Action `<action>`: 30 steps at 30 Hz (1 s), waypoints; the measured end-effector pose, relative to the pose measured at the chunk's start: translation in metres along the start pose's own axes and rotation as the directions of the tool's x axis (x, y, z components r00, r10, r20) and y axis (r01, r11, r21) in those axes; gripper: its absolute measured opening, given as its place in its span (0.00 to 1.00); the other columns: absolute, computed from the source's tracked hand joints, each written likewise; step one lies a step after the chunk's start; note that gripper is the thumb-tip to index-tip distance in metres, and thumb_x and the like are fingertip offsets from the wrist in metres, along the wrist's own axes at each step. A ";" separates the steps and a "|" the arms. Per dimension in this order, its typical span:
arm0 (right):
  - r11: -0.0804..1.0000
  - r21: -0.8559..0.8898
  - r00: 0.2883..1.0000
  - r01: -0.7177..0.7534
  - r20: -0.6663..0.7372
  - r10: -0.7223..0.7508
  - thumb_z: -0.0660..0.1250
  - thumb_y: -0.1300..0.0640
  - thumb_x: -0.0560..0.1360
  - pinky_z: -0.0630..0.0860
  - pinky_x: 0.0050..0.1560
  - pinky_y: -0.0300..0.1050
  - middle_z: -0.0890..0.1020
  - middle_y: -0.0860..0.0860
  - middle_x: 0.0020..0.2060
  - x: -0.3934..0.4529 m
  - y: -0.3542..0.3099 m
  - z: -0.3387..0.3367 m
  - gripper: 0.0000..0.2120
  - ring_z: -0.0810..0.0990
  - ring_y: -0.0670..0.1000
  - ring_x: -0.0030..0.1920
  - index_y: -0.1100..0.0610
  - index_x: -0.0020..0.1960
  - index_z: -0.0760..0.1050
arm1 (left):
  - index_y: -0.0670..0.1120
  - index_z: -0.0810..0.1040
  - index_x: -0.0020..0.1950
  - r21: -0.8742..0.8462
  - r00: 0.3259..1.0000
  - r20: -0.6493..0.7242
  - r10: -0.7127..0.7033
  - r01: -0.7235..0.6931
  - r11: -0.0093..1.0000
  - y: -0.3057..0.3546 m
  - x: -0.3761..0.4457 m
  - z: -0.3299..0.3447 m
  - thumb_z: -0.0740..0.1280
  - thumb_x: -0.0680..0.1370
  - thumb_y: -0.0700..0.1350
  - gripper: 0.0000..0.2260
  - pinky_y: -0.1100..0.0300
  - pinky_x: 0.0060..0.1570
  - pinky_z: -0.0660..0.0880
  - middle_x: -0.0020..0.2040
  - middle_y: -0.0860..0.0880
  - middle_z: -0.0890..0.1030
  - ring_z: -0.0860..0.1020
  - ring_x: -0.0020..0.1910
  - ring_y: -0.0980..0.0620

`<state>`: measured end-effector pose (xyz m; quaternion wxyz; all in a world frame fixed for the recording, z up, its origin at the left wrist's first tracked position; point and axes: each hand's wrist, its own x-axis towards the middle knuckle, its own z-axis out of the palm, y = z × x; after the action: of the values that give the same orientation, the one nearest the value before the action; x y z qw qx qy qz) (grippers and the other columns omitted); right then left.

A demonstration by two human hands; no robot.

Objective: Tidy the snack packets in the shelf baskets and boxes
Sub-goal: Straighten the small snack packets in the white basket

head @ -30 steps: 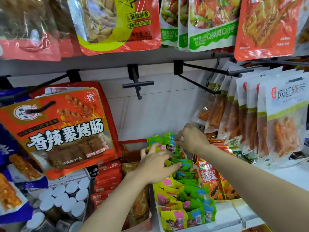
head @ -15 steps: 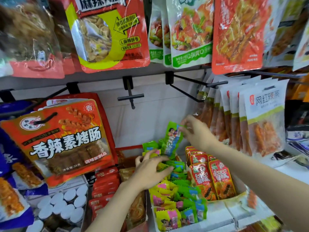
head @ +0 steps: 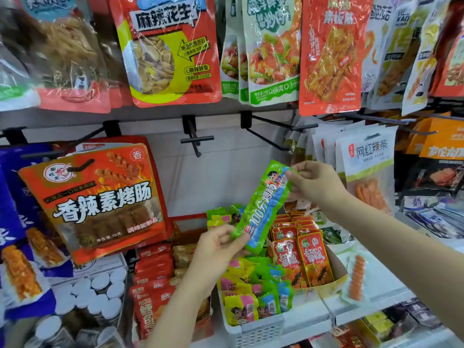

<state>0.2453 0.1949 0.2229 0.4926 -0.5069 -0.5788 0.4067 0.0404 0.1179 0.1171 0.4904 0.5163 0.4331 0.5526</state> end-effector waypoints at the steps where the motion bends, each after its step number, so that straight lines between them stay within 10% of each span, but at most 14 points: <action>1: 1.000 -0.011 1.000 -0.004 -0.007 0.004 0.67 0.62 0.78 0.84 0.37 0.51 0.85 0.57 0.37 -0.001 -0.001 0.001 0.06 0.84 0.50 0.33 0.66 0.50 0.75 | 0.42 0.81 0.42 0.001 0.999 -0.038 -0.011 0.011 1.000 -0.001 -0.002 -0.001 0.74 0.69 0.47 0.09 0.54 0.43 0.81 0.37 0.49 0.84 0.82 0.33 0.54; 5: 1.000 -0.002 1.000 0.006 0.018 -0.006 0.67 0.64 0.78 0.82 0.31 0.42 0.83 0.52 0.29 -0.008 0.001 0.007 0.03 0.83 0.46 0.29 0.64 0.47 0.74 | 0.41 0.85 0.44 -0.021 0.990 -0.114 -0.080 0.078 0.997 -0.011 -0.010 -0.016 0.73 0.68 0.49 0.12 0.59 0.40 0.82 0.39 0.41 0.85 0.83 0.34 0.47; 17: 1.000 0.025 1.000 0.016 -0.005 -0.016 0.68 0.64 0.77 0.83 0.46 0.58 0.84 0.64 0.42 -0.017 0.020 0.018 0.04 0.84 0.55 0.39 0.60 0.44 0.75 | 0.46 0.87 0.41 -0.063 0.978 -0.115 -0.176 0.170 0.984 -0.022 -0.009 -0.031 0.72 0.68 0.51 0.10 0.63 0.39 0.80 0.32 0.52 0.80 0.81 0.34 0.56; 25: 0.999 0.042 1.000 0.008 -0.021 -0.007 0.67 0.64 0.78 0.84 0.37 0.47 0.83 0.61 0.42 -0.019 0.007 0.017 0.04 0.85 0.54 0.37 0.60 0.45 0.74 | 0.36 0.79 0.58 -0.428 0.956 0.013 -0.292 0.270 0.862 -0.014 -0.008 -0.034 0.67 0.75 0.53 0.21 0.58 0.37 0.81 0.53 0.37 0.82 0.84 0.44 0.45; 30: 0.994 0.105 0.999 0.038 -0.005 -0.037 0.66 0.64 0.78 0.82 0.32 0.40 0.81 0.47 0.25 -0.018 -0.002 0.019 0.02 0.81 0.43 0.27 0.61 0.47 0.73 | 0.41 0.78 0.58 -0.629 0.946 0.110 -0.304 0.303 0.716 -0.008 -0.007 -0.031 0.63 0.74 0.56 0.22 0.55 0.38 0.82 0.56 0.38 0.82 0.84 0.47 0.45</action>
<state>0.2261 0.1769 0.2185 0.5269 -0.4699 -0.5653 0.4266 0.0106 0.1132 0.1057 0.7199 0.2405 0.2982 0.5788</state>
